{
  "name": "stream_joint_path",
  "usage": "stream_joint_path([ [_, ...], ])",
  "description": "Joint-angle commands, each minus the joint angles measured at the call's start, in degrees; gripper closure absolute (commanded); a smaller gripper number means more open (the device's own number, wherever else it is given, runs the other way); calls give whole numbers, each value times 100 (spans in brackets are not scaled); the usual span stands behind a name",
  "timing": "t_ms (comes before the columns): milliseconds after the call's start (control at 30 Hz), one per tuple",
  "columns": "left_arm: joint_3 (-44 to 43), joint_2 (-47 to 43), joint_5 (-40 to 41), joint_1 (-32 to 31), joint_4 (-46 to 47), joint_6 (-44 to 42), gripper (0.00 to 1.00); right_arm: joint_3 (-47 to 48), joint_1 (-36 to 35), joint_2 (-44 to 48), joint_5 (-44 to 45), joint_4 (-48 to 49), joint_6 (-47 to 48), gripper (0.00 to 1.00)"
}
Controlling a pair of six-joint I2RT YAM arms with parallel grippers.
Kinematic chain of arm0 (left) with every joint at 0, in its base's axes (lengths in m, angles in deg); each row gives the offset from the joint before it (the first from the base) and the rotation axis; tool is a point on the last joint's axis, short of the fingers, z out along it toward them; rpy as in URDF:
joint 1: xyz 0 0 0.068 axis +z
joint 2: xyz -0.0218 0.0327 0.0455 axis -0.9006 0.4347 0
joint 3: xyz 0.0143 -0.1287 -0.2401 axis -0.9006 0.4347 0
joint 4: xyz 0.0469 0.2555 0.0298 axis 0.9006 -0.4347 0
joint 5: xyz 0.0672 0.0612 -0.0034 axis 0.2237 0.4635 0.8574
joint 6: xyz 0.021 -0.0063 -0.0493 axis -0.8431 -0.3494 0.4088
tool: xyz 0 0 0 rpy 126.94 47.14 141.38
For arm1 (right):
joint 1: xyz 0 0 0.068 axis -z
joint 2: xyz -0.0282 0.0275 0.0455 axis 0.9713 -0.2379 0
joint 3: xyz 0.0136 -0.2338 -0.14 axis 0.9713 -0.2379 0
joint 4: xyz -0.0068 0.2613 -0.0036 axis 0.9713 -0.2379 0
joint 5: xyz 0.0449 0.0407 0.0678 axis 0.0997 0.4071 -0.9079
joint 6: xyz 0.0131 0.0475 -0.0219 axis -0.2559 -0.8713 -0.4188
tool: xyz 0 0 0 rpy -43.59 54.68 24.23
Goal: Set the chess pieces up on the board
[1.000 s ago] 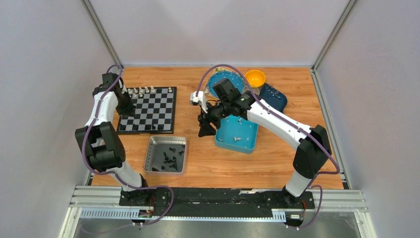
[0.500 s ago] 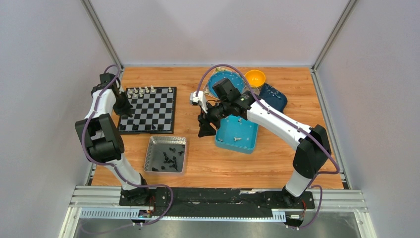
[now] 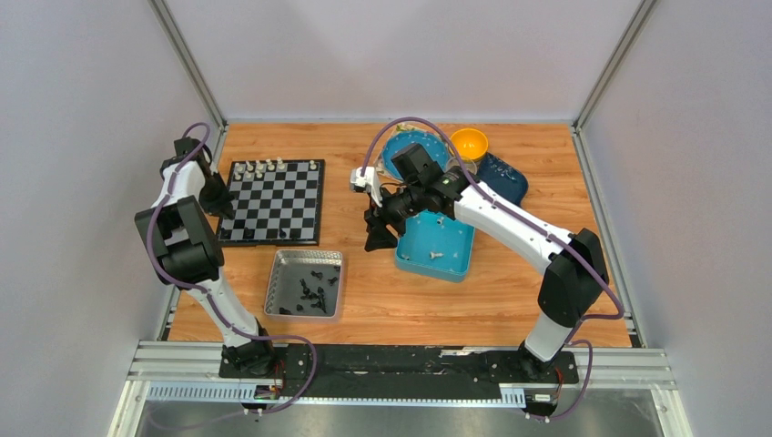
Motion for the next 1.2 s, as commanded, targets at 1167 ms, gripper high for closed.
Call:
stream_joint_path([
  [1167,-331,460,312,277,-77,-146,67,214,57,-88,-125,54,-46,43],
])
